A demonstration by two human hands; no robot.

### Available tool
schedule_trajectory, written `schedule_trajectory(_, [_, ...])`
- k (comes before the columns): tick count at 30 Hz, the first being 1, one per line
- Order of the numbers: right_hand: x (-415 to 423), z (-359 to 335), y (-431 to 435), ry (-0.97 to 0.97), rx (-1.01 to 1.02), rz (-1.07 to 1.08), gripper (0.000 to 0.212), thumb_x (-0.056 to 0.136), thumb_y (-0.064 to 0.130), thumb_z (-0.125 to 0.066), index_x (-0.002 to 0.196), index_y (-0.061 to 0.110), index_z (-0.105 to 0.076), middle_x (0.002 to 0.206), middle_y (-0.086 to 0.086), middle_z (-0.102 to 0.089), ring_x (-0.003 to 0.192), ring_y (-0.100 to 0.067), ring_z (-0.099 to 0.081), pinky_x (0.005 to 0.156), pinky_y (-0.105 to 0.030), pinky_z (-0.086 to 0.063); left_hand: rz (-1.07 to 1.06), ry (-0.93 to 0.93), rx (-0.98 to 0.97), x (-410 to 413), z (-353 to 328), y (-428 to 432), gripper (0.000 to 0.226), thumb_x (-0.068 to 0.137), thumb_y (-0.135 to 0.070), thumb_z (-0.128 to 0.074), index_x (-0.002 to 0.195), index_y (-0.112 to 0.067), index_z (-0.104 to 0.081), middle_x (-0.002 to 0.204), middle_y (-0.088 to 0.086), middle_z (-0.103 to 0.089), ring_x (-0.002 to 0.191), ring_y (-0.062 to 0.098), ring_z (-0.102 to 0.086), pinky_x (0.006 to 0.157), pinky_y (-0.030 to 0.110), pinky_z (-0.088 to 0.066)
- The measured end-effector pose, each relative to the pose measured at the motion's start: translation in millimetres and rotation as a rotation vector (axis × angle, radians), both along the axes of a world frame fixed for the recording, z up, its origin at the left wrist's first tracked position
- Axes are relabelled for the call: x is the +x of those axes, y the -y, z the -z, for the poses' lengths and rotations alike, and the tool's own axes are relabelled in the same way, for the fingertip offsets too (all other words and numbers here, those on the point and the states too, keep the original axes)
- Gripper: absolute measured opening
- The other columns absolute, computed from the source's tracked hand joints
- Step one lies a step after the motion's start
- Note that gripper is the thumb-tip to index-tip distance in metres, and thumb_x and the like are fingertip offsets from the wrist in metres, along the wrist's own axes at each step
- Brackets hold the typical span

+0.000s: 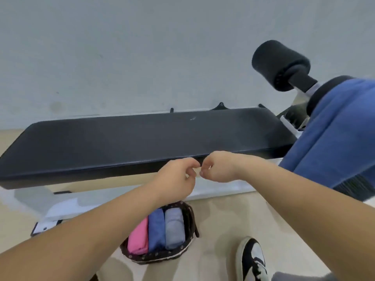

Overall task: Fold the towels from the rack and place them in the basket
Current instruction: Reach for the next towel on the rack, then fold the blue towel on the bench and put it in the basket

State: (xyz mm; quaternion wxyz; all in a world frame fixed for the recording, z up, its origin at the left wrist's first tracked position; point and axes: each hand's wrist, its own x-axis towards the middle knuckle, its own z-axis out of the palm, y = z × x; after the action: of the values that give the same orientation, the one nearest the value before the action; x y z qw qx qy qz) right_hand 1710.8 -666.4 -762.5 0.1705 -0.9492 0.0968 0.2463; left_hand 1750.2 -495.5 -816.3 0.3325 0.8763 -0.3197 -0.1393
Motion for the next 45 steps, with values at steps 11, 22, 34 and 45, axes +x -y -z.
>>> schedule_trajectory(11, [-92.1,-48.6,110.9,0.975,0.258,0.639,0.033,0.1,0.026,-0.056,0.132,0.025,-0.062,0.098,0.012,-0.07,0.091,-0.006,-0.064,0.073,-0.023,-0.048,0.128,-0.106,-0.194,-58.0,-84.7,160.0,0.025,0.091,-0.012,-0.057,0.109,-0.022,-0.071,0.102,-0.004,-0.074,0.099,0.017,-0.07,0.09,0.041,-0.06])
schedule_trajectory(22, [-117.8,-56.4,155.5,1.413,0.08,0.633,0.039,0.09,-0.001,-0.046,0.12,0.012,-0.066,0.115,-0.001,-0.062,0.108,-0.006,-0.051,0.094,-0.004,-0.034,0.057,-0.396,-0.419,-51.0,-127.3,292.8,0.049,0.091,-0.025,-0.077,0.133,-0.017,-0.054,0.121,0.002,-0.066,0.111,0.019,-0.067,0.097,0.036,-0.057])
schedule_trajectory(34, [-120.1,-59.8,151.2,1.471,0.096,0.657,0.042,0.086,0.009,-0.046,0.121,0.017,-0.069,0.129,0.003,-0.054,0.12,-0.017,-0.053,0.1,-0.027,-0.045,-0.091,-0.617,-0.573,-37.2,-165.1,273.4,0.016,0.078,-0.009,-0.062,0.092,-0.008,-0.07,0.094,0.016,-0.077,0.085,0.03,-0.075,0.079,0.04,-0.061])
schedule_trajectory(45, [-112.2,-67.1,115.9,1.02,0.388,0.623,0.039,0.097,0.025,-0.063,0.135,0.029,-0.054,0.12,0.014,-0.065,0.083,-0.001,-0.067,0.079,-0.03,-0.058,-0.263,-0.492,-0.672,-9.0,-200.5,193.1,0.027,0.083,0.004,-0.05,0.074,-0.02,-0.057,0.081,-0.001,-0.062,0.071,0.02,-0.057,0.063,0.026,-0.049])
